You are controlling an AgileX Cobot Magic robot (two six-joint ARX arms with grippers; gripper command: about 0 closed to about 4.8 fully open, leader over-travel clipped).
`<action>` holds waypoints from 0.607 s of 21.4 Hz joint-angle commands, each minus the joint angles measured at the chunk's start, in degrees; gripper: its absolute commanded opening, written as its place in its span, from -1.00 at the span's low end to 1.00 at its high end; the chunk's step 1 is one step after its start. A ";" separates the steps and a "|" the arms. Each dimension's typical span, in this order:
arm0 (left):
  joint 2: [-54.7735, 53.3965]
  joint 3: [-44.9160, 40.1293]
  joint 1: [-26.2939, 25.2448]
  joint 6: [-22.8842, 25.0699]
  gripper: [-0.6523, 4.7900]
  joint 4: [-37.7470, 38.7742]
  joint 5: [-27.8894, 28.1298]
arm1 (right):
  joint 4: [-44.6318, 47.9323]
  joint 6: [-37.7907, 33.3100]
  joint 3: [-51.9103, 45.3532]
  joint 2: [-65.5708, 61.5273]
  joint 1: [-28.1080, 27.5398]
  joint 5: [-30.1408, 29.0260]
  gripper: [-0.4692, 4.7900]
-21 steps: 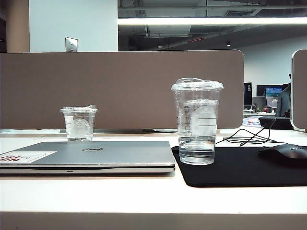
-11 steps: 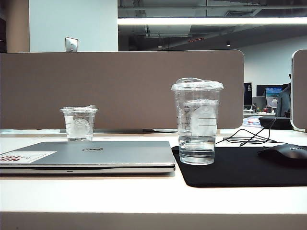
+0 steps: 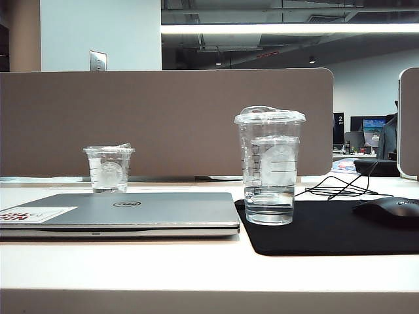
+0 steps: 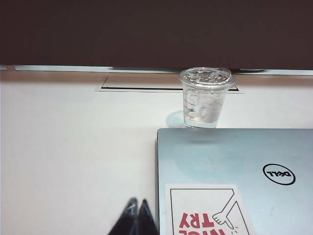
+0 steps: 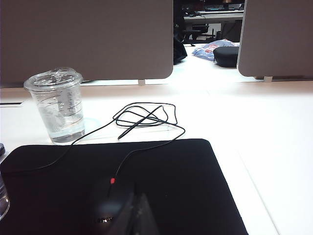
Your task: Pick up the coffee cup on the middle and place it on the right side of the laptop.
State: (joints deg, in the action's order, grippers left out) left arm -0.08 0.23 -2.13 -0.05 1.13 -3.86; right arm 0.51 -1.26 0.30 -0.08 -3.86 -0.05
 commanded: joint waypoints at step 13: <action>0.00 0.20 -0.04 -0.17 -0.78 -0.37 0.00 | 1.01 2.64 -0.24 0.11 4.17 4.02 -0.85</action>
State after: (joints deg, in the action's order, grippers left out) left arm -0.08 0.23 -2.13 -0.05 1.13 -3.86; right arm 0.51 1.15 0.30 -0.08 0.27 3.66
